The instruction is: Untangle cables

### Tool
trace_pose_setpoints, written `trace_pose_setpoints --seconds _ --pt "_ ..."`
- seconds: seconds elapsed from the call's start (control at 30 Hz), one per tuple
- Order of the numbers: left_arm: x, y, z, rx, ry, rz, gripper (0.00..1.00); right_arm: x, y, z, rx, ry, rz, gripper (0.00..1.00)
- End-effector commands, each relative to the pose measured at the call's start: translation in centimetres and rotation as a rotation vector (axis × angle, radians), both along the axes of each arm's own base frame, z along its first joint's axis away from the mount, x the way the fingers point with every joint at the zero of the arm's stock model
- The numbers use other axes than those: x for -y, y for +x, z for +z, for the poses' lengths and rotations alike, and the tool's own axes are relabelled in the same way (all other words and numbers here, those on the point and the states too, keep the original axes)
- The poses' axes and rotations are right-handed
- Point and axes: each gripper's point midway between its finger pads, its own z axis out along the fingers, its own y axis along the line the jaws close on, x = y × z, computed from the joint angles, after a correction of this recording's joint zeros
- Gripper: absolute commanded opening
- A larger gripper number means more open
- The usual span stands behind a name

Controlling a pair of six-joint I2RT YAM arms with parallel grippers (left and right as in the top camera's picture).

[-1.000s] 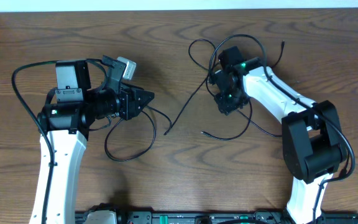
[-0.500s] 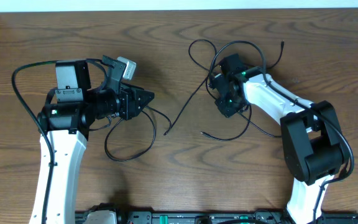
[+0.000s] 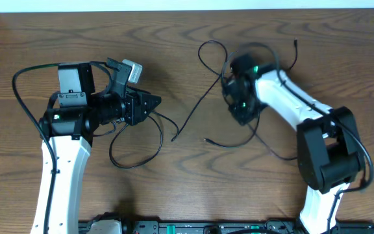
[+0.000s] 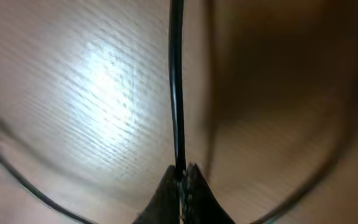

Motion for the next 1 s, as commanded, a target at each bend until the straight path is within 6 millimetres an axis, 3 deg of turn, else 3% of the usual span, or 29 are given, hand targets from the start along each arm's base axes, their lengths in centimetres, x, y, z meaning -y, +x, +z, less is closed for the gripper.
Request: trace_pose_setpoints --seconds 0.0,0.13,0.23,0.3,0.37,0.5,0.67,0.77,0.87,0.9,0.97 --pt "0.0 0.0 0.0 0.002 0.002 -0.002 0.41 -0.5 6.8 12.5 0.309 0.045 -0.033 0.01" --pt "0.0 0.0 0.0 0.001 0.002 -0.002 0.41 -0.2 10.2 26.7 0.622 0.162 -0.077 0.01" --pt "0.0 -0.1 0.0 -0.002 0.002 -0.002 0.41 2.3 11.3 36.0 0.858 0.227 -0.167 0.01" --pt "0.1 -0.1 -0.1 -0.006 0.002 -0.002 0.41 5.3 11.4 40.3 0.979 0.229 -0.262 0.01" --pt "0.1 -0.2 -0.1 -0.009 0.002 -0.002 0.41 8.7 11.1 42.9 1.055 0.202 -0.353 0.01" --pt "0.1 -0.2 -0.1 -0.01 0.002 -0.002 0.41 16.2 10.6 44.4 1.104 0.153 -0.569 0.01" --pt "0.1 -0.2 -0.1 -0.009 0.002 -0.002 0.41 24.8 10.0 43.5 1.094 0.107 -0.776 0.01" --pt "0.1 -0.2 -0.1 -0.009 0.002 -0.002 0.41 26.2 10.0 42.3 1.039 0.204 -0.779 0.01" --pt "0.1 -0.2 -0.1 -0.009 0.002 -0.002 0.41 25.2 10.2 40.5 0.94 0.367 -0.732 0.01" --pt "0.1 -0.2 -0.1 -0.009 0.002 -0.002 0.41 24.6 10.3 39.7 0.898 0.411 -0.718 0.04" --pt "0.1 -0.2 -0.1 -0.01 0.002 -0.002 0.41 23.2 10.4 37.8 0.817 0.46 -0.671 0.25"
